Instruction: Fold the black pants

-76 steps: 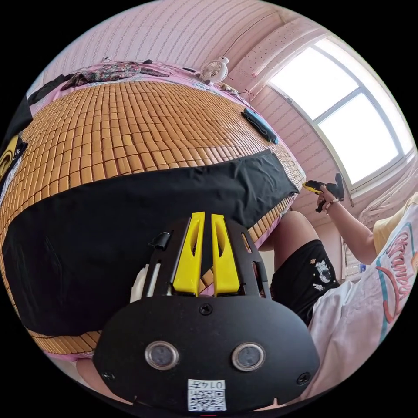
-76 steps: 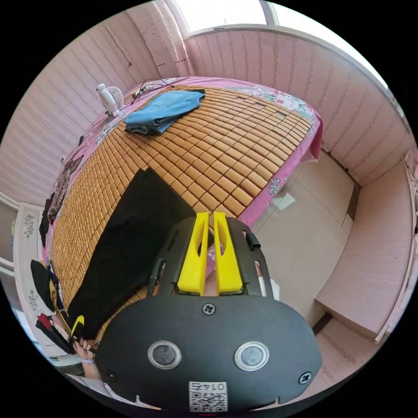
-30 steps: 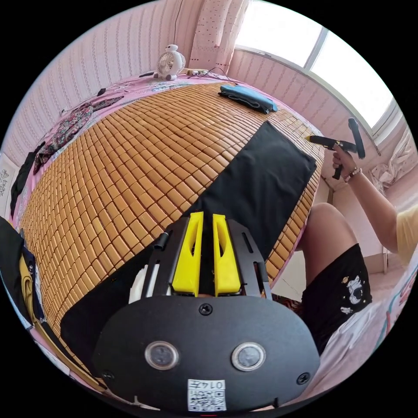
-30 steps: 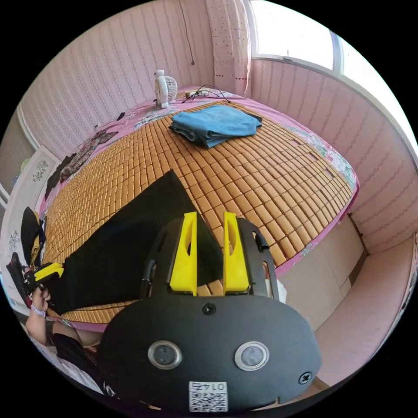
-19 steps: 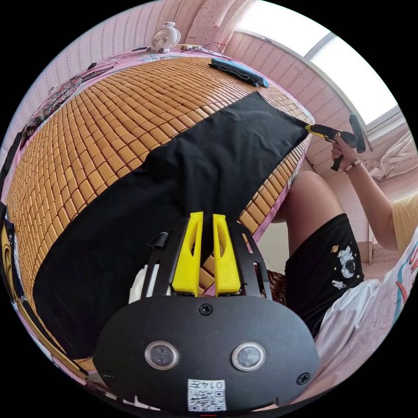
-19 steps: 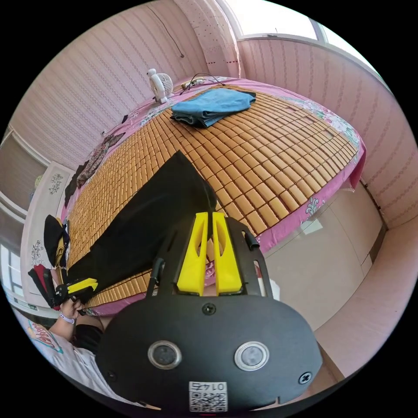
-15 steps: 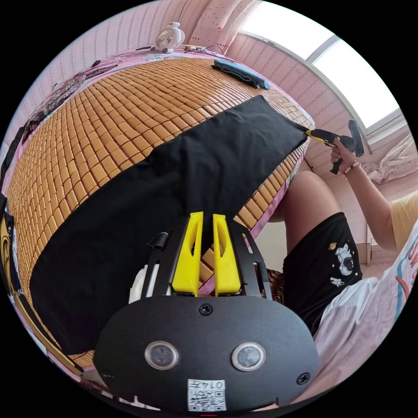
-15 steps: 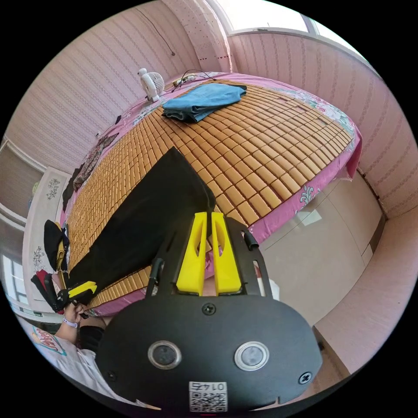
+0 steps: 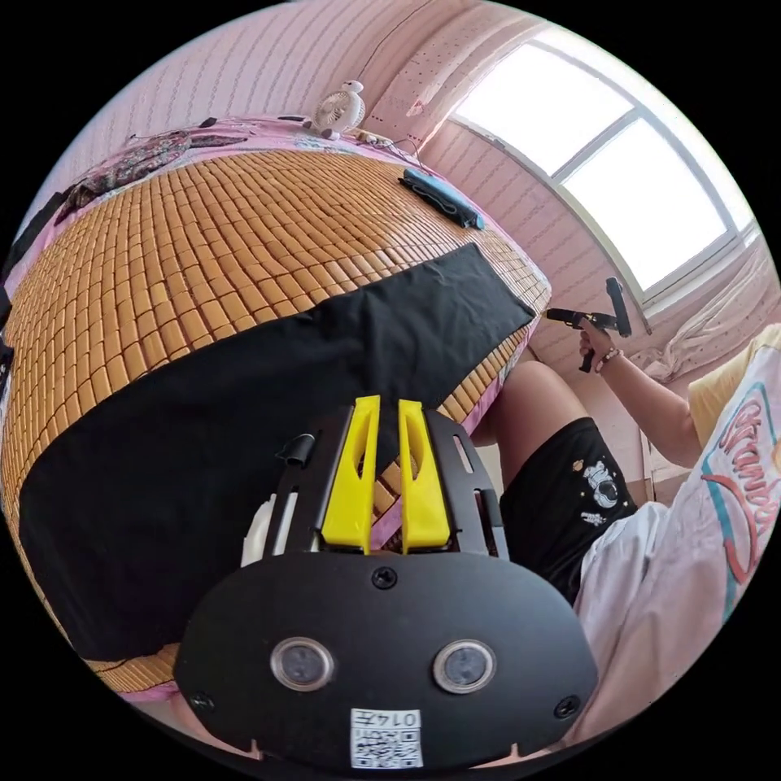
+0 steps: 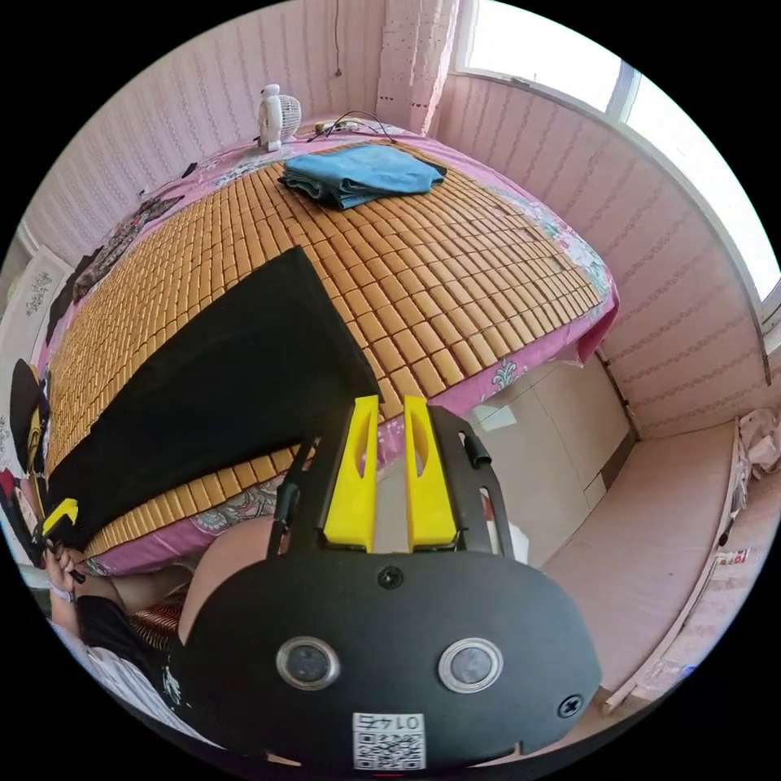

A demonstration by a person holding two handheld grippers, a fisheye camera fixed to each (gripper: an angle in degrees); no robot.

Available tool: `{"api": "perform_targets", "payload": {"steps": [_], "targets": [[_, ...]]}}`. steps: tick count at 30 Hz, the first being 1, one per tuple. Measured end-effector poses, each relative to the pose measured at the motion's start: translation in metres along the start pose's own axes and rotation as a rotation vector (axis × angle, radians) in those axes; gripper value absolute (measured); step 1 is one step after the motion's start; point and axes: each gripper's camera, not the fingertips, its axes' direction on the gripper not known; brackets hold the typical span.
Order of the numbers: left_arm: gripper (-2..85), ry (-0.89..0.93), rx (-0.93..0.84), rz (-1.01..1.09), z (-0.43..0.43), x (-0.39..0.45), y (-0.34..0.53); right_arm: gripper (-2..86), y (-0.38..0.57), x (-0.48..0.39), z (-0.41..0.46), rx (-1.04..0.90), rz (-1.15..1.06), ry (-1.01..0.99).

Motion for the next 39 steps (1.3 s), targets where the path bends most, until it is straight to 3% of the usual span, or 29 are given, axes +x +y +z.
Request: {"api": "perform_targets", "payload": {"steps": [2,4,7,11,16,20,23,27,31,35,37,39], "targets": [[5.0,-0.028,0.074,-0.017,-0.041,-0.014,0.019,5.5,-0.012,-0.054,-0.021,0.105,-0.174,0.041],[5.5,-0.065,0.142,-0.042,-0.084,-0.030,0.043,5.4,-0.024,-0.114,-0.031,0.168,-0.358,-0.062],[7.2,-0.178,0.248,-0.127,-0.154,-0.058,0.090,5.8,-0.039,-0.247,-0.038,0.188,-0.691,-0.414],[9.2,-0.363,0.327,-0.235,-0.233,-0.092,0.166,6.6,-0.024,-0.472,-0.030,-0.005,-1.160,-0.915],[12.1,-0.361,0.290,-0.307,-0.280,-0.131,0.230,9.3,0.011,-0.700,-0.013,-0.225,-1.477,-1.051],[13.5,-0.380,0.346,-0.343,-0.304,-0.157,0.265,13.6,0.041,-0.831,0.015,-0.358,-1.581,-0.961],[14.4,-0.350,0.362,-0.362,-0.317,-0.178,0.280,12.5,0.059,-0.880,0.035,-0.362,-1.660,-0.816],[16.4,-0.323,0.356,-0.328,-0.329,-0.201,0.287,6.1,0.063,-0.907,0.048,-0.472,-1.716,-0.875],[16.9,-0.297,0.343,-0.285,-0.340,-0.215,0.284,2.9,0.063,-0.926,0.045,-0.685,-1.822,-1.100],[16.8,-0.191,0.300,-0.174,-0.358,-0.215,0.280,1.7,0.079,-0.942,0.033,-1.147,-1.902,-1.467],[14.9,-0.149,0.273,-0.124,-0.364,-0.209,0.282,1.4,0.087,-0.951,0.033,-1.237,-1.919,-1.531],[6.3,-0.125,0.215,-0.087,-0.367,-0.200,0.288,1.2,0.094,-0.963,0.039,-1.187,-1.911,-1.472]]}}
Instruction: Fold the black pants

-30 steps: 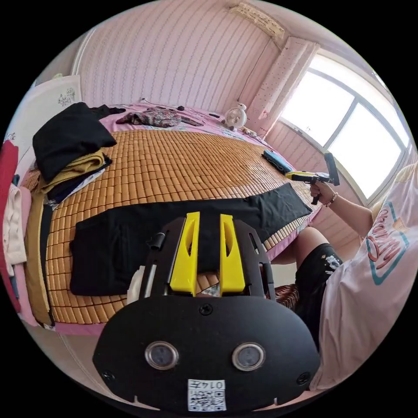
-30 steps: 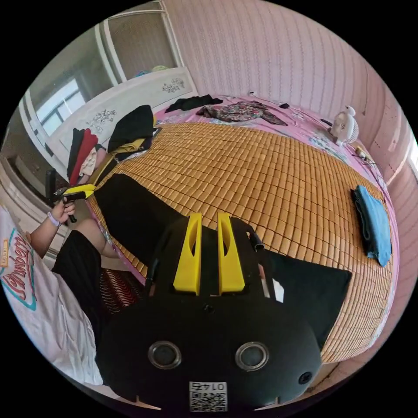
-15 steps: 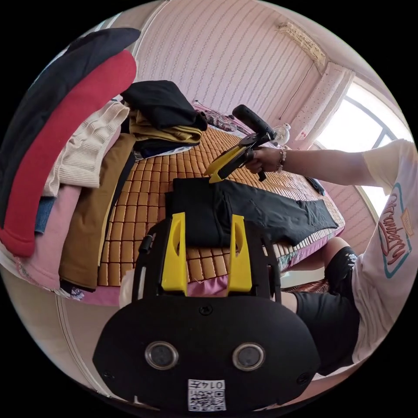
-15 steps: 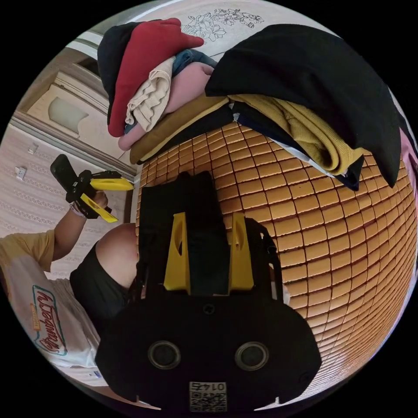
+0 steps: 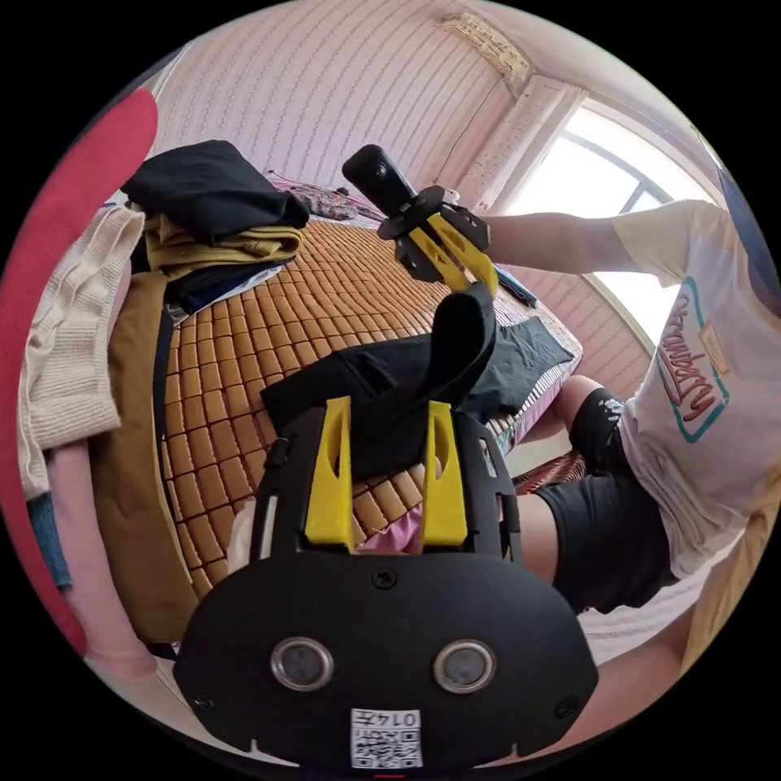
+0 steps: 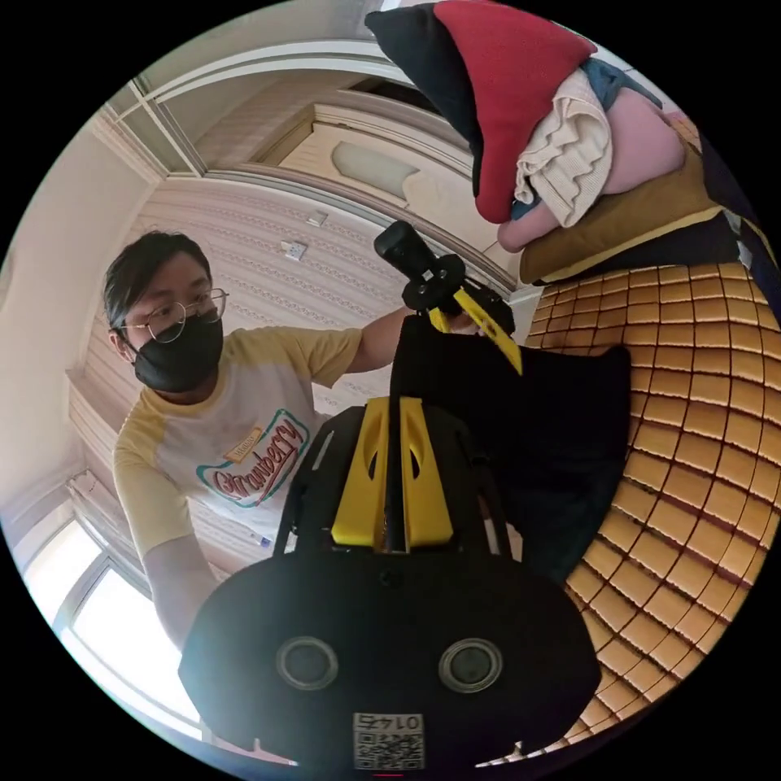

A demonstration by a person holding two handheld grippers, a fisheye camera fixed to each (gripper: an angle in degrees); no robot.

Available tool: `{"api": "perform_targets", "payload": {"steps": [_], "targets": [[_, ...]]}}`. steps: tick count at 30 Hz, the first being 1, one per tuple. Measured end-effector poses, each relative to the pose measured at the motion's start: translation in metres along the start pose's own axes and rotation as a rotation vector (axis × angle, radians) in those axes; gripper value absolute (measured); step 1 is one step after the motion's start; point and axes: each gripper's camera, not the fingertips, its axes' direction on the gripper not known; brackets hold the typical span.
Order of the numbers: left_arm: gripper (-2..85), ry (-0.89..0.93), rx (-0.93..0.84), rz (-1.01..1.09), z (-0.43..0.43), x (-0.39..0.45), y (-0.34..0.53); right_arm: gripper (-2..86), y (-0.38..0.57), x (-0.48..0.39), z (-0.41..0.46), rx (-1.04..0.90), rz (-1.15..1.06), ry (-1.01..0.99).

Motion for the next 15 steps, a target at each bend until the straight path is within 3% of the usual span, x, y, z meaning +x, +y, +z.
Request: {"api": "perform_targets", "payload": {"steps": [2,8,11,15], "targets": [[1.0,-0.005,-0.055,0.007,-0.002,0.005,0.007,1.1,-0.006,0.022,-0.002,0.047,0.119,0.162],[2.8,-0.061,0.008,-0.317,-0.011,-0.015,0.029,0.9,-0.026,0.059,0.025,0.004,0.351,0.552],[3.7,-0.044,0.033,-0.386,-0.015,-0.018,0.029,0.9,-0.038,0.052,0.043,-0.016,0.297,0.689],[4.4,-0.154,0.040,-0.409,-0.024,-0.013,0.021,0.8,-0.040,0.031,0.055,0.081,0.200,0.826]]}}
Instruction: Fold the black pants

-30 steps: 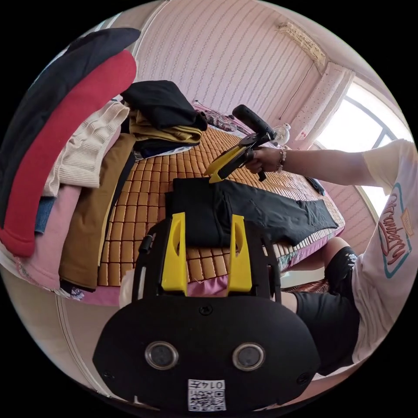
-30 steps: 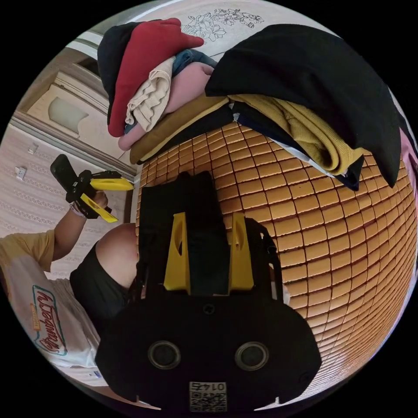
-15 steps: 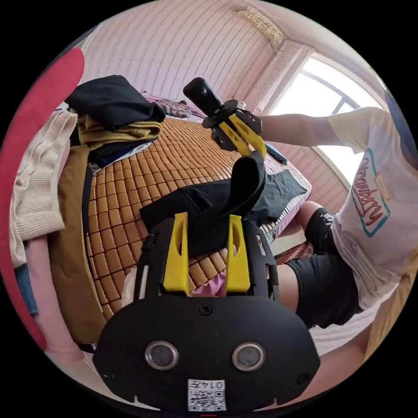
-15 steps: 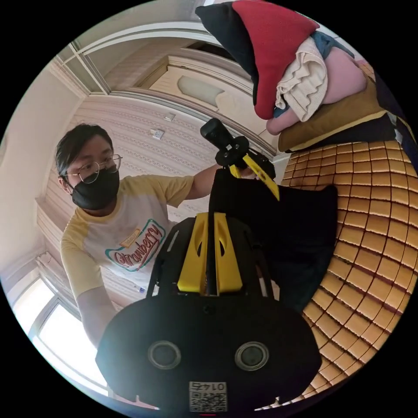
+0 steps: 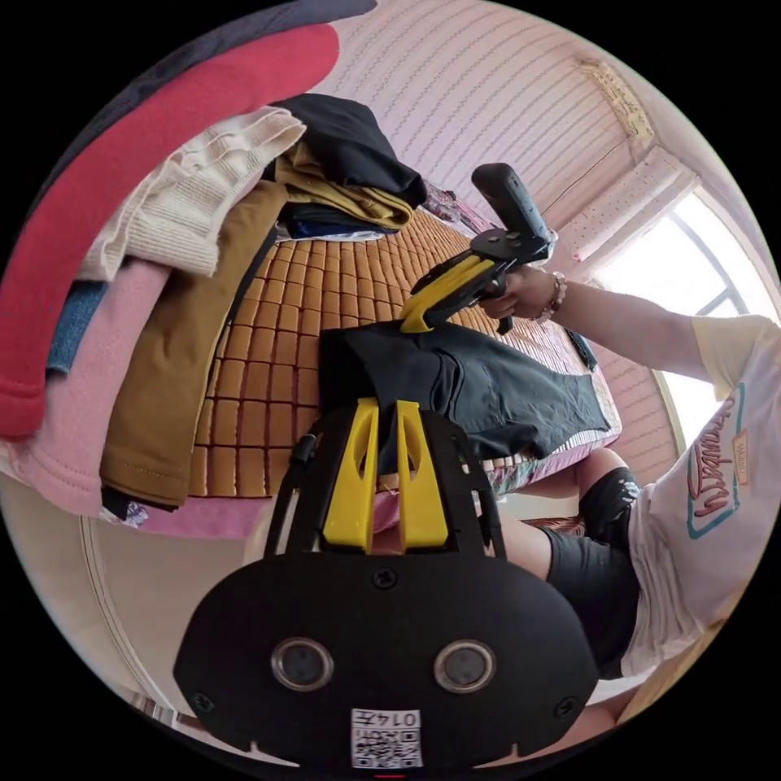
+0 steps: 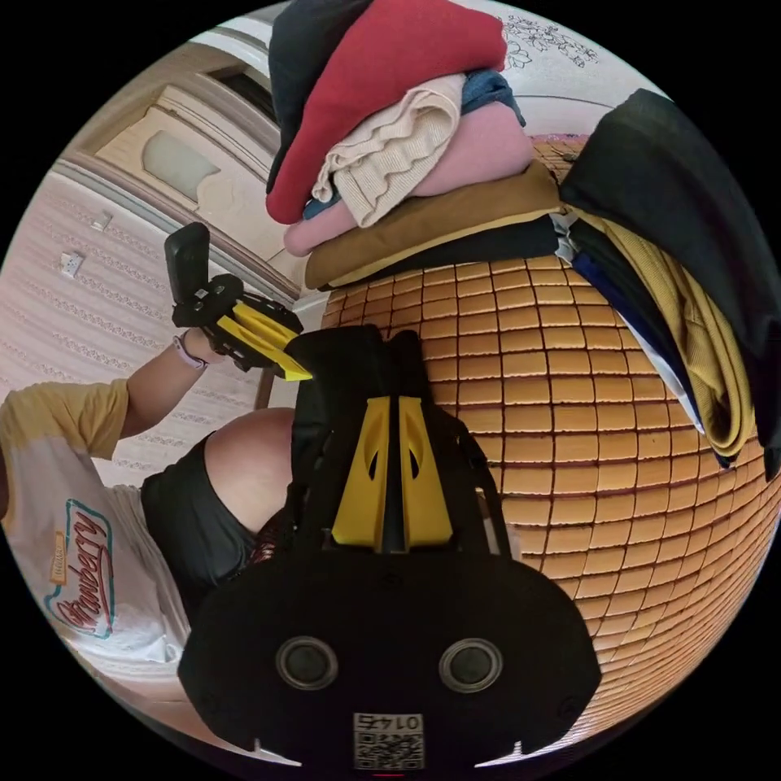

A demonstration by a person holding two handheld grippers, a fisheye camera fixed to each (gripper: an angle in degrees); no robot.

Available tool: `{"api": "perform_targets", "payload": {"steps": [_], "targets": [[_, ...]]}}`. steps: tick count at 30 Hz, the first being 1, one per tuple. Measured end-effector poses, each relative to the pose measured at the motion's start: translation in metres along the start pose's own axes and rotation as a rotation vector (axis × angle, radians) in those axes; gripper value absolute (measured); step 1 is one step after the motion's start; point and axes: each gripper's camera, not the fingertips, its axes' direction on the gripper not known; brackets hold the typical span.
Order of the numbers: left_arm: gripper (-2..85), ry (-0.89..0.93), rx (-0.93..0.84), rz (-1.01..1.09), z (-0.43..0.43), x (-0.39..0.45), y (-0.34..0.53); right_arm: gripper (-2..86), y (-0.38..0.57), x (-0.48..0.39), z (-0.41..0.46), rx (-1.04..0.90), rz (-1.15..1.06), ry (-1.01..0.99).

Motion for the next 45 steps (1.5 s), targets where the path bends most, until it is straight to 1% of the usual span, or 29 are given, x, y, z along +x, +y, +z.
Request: {"api": "perform_targets", "payload": {"steps": [1,3,4,8,9,11,13,15,16,18,20,21,22,24,26,27,28,29,30,32,34,39,43,45], "targets": [[4.6,-0.017,-0.007,-0.013,0.001,0.000,-0.001,0.9,0.000,-0.003,0.004,0.010,0.015,0.027],[6.2,-0.125,-0.094,-0.112,0.011,-0.001,-0.008,0.9,-0.002,-0.004,0.016,-0.019,0.044,0.087],[6.3,-0.148,-0.111,-0.123,0.013,0.001,-0.010,0.9,-0.003,-0.005,0.023,-0.028,0.072,0.107],[7.4,-0.329,-0.122,-0.078,0.022,0.022,-0.017,1.1,0.003,-0.014,0.016,0.090,0.149,0.168],[8.1,-0.346,-0.119,-0.099,0.024,0.021,-0.018,1.2,0.005,-0.014,0.014,0.097,0.158,0.172],[9.1,-0.324,-0.154,-0.169,0.028,0.015,-0.019,1.2,0.013,-0.018,0.002,0.125,0.191,0.215],[9.7,-0.316,-0.151,-0.185,0.026,0.016,-0.018,1.0,0.029,-0.023,-0.019,0.187,0.219,0.274],[9.6,-0.367,-0.125,-0.190,0.014,0.024,-0.011,1.0,0.055,-0.029,-0.045,0.234,0.254,0.307],[9.6,-0.386,-0.120,-0.198,0.010,0.026,-0.008,0.9,0.078,-0.033,-0.063,0.256,0.293,0.305],[8.9,-0.432,-0.082,-0.201,-0.007,0.040,0.006,0.9,0.115,-0.035,-0.087,0.231,0.408,0.281],[8.1,-0.432,-0.050,-0.198,-0.017,0.054,0.017,0.8,0.164,-0.044,-0.115,0.188,0.599,0.255],[7.5,-0.432,-0.027,-0.193,-0.022,0.066,0.024,0.8,0.175,-0.049,-0.123,0.192,0.634,0.250],[7.3,-0.435,-0.016,-0.190,-0.024,0.072,0.027,0.7,0.194,-0.062,-0.141,0.218,0.690,0.234],[6.7,-0.473,-0.004,-0.188,-0.025,0.094,0.036,0.7,0.213,-0.084,-0.171,0.280,0.725,0.187],[6.5,-0.498,0.001,-0.206,-0.024,0.104,0.041,0.6,0.228,-0.117,-0.218,0.411,0.722,0.106],[6.5,-0.498,0.012,-0.226,-0.025,0.108,0.044,0.7,0.231,-0.126,-0.230,0.451,0.716,0.089],[6.5,-0.489,0.016,-0.236,-0.025,0.110,0.045,0.7,0.238,-0.143,-0.253,0.533,0.704,0.063],[6.5,-0.456,0.022,-0.255,-0.025,0.115,0.047,0.7,0.245,-0.159,-0.275,0.603,0.688,0.027],[6.5,-0.418,0.035,-0.262,-0.025,0.121,0.046,0.7,0.249,-0.166,-0.285,0.632,0.679,0.005],[6.5,-0.387,0.060,-0.235,-0.022,0.136,0.043,0.7,0.268,-0.188,-0.320,0.736,0.641,-0.083],[6.5,-0.374,0.070,-0.195,-0.014,0.152,0.037,0.6,0.284,-0.201,-0.342,0.799,0.614,-0.094],[6.5,-0.254,0.071,-0.102,0.022,0.190,0.012,0.0,0.332,-0.219,-0.392,0.906,0.621,-0.012],[6.5,-0.215,0.045,-0.049,0.048,0.212,-0.001,-0.2,0.378,-0.215,-0.422,0.984,0.652,-0.078],[6.5,-0.164,0.027,-0.022,0.067,0.225,-0.007,-0.2,0.397,-0.216,-0.432,1.015,0.646,-0.075]]}}
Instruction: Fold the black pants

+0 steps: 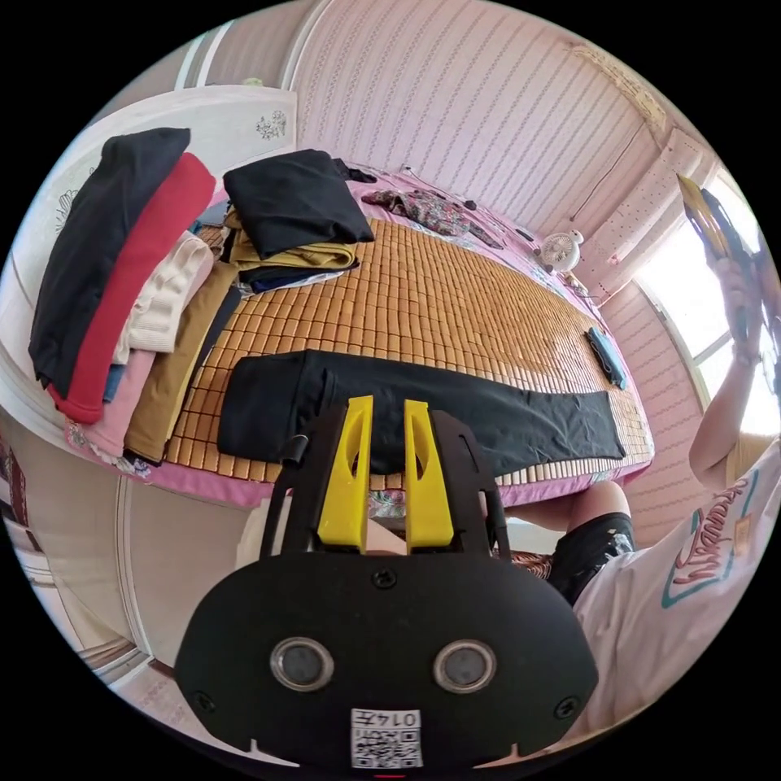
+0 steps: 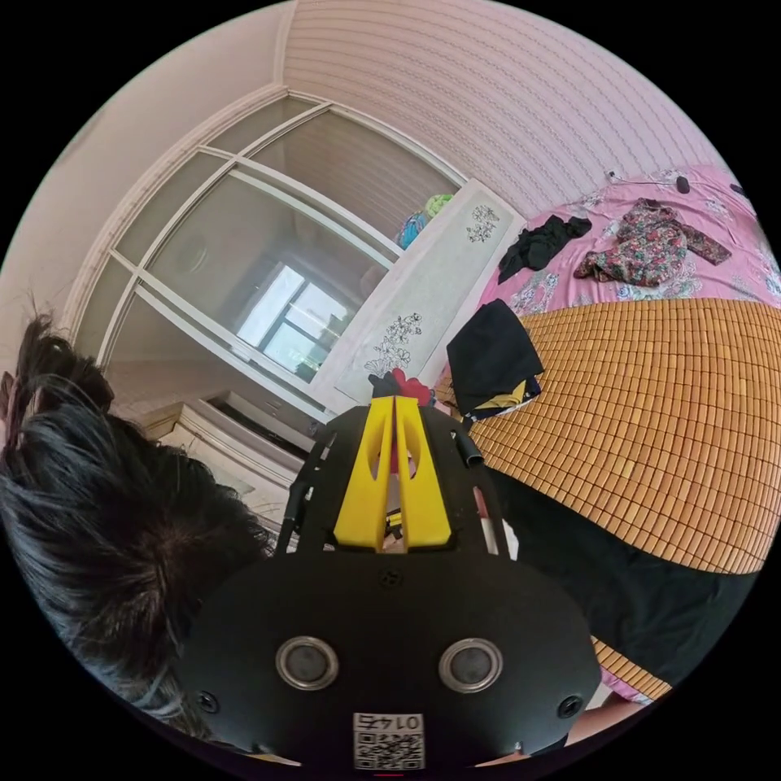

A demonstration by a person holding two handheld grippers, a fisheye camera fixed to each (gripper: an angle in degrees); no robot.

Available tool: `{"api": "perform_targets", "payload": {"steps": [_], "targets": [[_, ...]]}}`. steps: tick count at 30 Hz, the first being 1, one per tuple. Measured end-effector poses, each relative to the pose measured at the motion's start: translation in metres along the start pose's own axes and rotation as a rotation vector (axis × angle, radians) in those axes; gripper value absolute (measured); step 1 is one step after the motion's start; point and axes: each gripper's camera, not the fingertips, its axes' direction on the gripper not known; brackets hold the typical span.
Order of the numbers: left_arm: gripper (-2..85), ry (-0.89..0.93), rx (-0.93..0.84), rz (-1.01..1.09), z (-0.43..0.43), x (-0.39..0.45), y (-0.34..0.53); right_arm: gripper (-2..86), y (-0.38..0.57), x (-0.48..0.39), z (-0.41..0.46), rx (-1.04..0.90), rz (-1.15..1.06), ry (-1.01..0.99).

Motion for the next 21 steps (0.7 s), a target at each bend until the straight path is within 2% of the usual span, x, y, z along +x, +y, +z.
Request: {"api": "perform_targets", "payload": {"steps": [5,6,8,9,11,13,18,21], "targets": [[6.4,0.104,-0.046,0.076,0.039,0.038,-0.006,-0.1,0.024,0.046,-0.036,0.009,0.077,0.033],[6.5,0.142,-0.065,0.099,0.052,0.049,-0.006,-0.1,0.029,0.057,-0.038,0.012,0.092,0.064],[6.5,0.193,-0.103,0.136,0.075,0.068,-0.006,-0.2,0.048,0.112,-0.035,-0.044,0.259,0.247],[6.5,0.225,-0.134,0.171,0.090,0.083,-0.005,-0.2,0.053,0.127,-0.035,-0.068,0.322,0.271],[6.5,0.264,-0.164,0.210,0.112,0.104,-0.003,-0.2,0.075,0.173,-0.037,-0.119,0.494,0.227],[6.5,0.335,-0.198,0.254,0.133,0.127,-0.001,-0.2,0.087,0.188,-0.045,-0.089,0.541,0.170],[6.5,0.401,-0.306,0.396,0.191,0.191,0.008,-0.2,0.091,0.201,-0.066,-0.058,0.582,0.179],[6.5,0.366,-0.318,0.458,0.213,0.214,0.009,-0.2,0.088,0.207,-0.077,-0.038,0.574,0.078]]}}
